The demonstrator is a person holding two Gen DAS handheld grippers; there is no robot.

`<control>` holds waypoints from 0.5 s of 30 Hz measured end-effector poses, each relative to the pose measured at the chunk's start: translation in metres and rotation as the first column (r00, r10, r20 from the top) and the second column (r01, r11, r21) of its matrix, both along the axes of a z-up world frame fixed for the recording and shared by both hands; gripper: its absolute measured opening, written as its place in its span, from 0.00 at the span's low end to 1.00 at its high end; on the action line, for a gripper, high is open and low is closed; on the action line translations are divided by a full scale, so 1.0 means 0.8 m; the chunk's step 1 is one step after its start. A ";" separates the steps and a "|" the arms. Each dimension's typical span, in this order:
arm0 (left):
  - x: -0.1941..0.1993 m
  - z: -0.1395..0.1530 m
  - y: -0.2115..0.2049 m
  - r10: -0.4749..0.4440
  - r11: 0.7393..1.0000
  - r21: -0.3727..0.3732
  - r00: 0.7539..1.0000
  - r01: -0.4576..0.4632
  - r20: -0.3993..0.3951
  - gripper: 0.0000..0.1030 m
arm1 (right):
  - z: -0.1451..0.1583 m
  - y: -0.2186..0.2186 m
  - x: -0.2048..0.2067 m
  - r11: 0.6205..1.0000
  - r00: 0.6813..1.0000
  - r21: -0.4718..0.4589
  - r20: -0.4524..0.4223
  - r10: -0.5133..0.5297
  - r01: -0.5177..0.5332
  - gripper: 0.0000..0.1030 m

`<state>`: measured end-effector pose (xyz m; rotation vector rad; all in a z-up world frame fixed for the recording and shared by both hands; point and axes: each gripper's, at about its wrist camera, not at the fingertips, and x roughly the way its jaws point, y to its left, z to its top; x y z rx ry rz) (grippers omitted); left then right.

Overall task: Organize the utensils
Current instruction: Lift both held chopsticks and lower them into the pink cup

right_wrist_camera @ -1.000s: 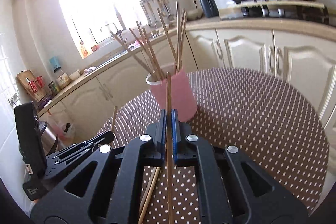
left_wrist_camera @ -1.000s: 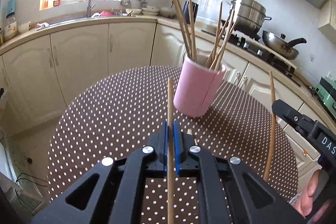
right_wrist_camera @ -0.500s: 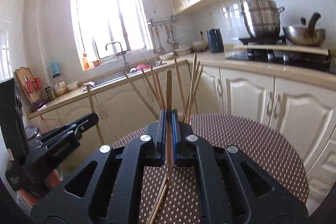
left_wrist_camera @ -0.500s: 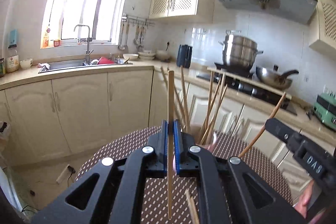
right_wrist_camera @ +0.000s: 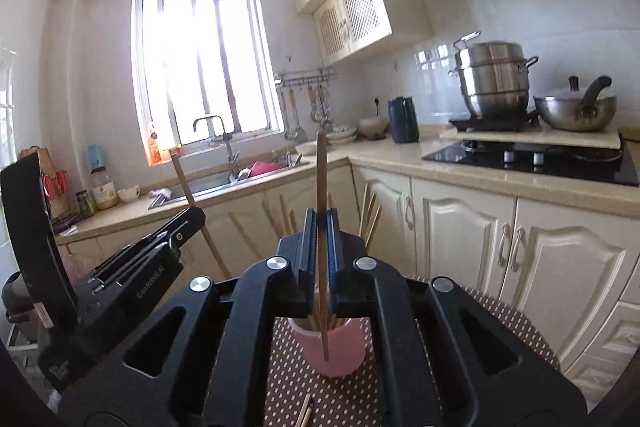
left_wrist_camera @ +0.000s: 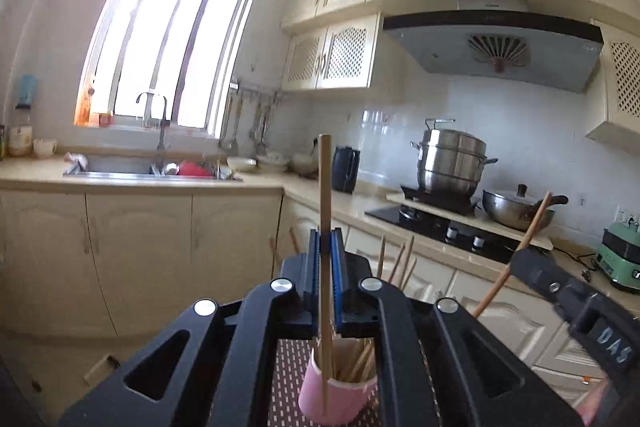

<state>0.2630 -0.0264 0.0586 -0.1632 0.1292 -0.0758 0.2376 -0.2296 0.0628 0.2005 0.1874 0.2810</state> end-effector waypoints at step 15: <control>0.044 -0.006 -0.023 -0.044 0.999 0.007 0.998 0.044 0.045 0.06 | 0.025 -0.006 0.047 0.998 0.999 0.060 0.037 -0.023 0.020 0.05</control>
